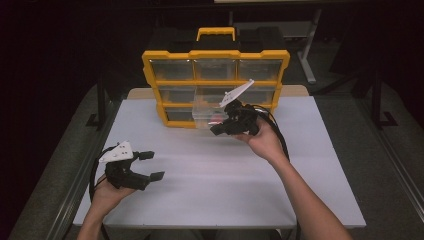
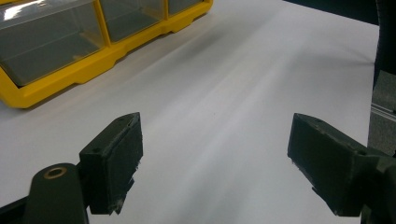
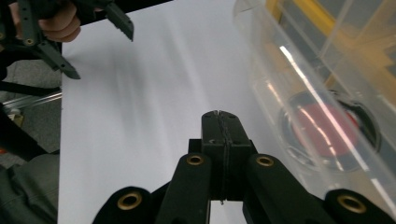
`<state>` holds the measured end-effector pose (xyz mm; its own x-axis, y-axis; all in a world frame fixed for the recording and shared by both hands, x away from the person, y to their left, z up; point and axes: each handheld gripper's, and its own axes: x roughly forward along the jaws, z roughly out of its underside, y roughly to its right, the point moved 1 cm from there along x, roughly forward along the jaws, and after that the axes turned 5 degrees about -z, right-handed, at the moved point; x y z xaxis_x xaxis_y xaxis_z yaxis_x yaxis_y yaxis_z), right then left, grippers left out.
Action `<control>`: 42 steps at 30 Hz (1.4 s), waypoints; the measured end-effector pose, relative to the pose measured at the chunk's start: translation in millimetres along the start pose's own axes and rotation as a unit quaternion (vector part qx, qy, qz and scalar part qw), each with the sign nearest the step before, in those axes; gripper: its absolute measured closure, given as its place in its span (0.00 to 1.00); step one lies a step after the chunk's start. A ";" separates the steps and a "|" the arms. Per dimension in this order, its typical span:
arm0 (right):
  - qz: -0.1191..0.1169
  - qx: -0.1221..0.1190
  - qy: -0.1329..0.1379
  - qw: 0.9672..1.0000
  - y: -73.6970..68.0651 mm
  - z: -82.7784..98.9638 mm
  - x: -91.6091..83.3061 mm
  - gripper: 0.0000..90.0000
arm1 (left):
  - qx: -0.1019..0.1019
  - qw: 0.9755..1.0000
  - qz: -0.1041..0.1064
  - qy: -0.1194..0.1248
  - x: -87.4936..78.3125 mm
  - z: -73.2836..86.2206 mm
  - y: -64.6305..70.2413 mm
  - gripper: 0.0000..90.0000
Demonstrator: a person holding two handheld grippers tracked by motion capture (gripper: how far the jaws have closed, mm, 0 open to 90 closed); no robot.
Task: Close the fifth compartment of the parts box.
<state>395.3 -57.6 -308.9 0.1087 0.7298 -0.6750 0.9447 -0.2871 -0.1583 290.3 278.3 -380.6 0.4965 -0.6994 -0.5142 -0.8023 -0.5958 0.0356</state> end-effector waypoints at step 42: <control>0.035 -0.011 -0.021 0.999 15.0 -22.3 5.8 0.99 | -0.006 1.000 -0.001 0.004 -3.2 -0.7 -0.4 0.20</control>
<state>417.0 -43.9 -299.1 0.1629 0.6819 -0.7130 0.9421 -0.3223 -0.0930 289.2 280.5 -378.4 0.5010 -0.7011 -0.5074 -0.7970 -0.6023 0.0453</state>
